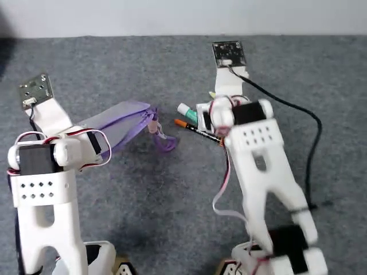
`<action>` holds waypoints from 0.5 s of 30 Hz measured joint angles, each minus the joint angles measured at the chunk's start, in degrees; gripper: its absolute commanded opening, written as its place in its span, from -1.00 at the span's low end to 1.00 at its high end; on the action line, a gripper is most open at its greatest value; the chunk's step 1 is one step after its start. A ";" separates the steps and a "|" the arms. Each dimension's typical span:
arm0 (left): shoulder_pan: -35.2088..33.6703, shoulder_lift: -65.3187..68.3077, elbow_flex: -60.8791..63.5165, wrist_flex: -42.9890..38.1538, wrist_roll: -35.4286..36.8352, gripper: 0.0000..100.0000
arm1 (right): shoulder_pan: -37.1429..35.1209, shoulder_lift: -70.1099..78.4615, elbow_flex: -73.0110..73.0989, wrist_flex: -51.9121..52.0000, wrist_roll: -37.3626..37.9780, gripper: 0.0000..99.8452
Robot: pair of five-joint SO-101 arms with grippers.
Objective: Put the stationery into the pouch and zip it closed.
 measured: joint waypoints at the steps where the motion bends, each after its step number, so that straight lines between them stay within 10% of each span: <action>1: 0.00 0.00 0.00 0.00 0.00 -0.98 | 0.09 2.73 -2.46 1.14 1.49 -0.74; 15: 0.00 0.00 0.00 0.00 0.00 -0.98 | -1.85 42.46 -38.42 4.40 19.25 -0.74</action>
